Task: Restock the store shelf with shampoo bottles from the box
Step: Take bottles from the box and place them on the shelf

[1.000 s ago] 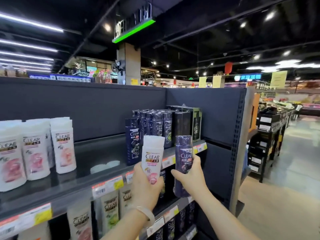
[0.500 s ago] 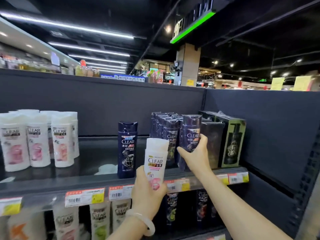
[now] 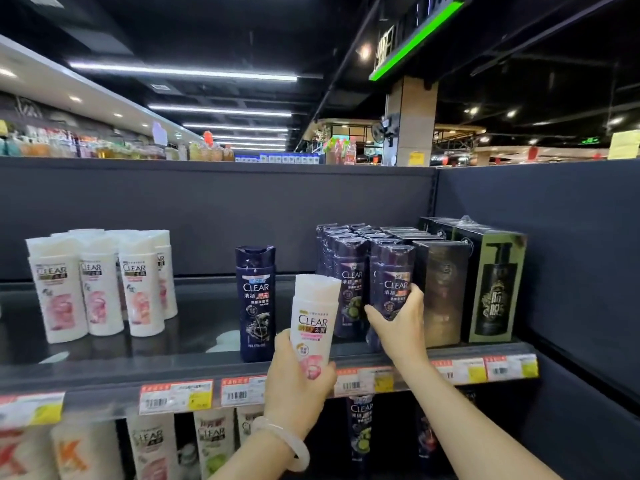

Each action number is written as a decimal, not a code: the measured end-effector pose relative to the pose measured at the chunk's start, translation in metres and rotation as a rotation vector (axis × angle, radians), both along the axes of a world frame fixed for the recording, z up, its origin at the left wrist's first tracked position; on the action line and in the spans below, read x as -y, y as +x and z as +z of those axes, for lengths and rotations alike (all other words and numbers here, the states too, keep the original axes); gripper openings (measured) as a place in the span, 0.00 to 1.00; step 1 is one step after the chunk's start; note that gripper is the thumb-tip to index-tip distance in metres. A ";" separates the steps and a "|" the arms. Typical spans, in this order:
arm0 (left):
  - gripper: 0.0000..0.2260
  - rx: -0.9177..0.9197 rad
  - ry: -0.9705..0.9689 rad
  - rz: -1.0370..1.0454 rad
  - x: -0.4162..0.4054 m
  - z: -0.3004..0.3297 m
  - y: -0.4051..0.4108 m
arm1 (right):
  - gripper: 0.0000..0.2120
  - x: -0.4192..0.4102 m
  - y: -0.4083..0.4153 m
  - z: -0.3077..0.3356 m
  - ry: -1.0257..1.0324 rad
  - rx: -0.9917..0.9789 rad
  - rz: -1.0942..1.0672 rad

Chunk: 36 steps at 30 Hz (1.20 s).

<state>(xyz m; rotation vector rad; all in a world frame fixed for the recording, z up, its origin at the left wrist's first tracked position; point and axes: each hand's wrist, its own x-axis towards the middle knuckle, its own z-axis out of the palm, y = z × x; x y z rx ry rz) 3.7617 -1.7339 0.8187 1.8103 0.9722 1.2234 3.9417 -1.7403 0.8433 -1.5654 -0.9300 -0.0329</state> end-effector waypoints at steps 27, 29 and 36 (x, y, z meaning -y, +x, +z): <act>0.24 0.018 -0.002 -0.014 -0.007 -0.013 0.002 | 0.27 0.012 -0.015 -0.007 -0.377 0.106 -0.166; 0.24 0.022 -0.006 -0.018 -0.007 -0.012 0.000 | 0.27 0.012 -0.018 -0.007 -0.380 0.114 -0.167; 0.24 0.035 0.005 -0.015 -0.007 -0.012 -0.004 | 0.27 0.011 -0.018 -0.007 -0.390 0.111 -0.158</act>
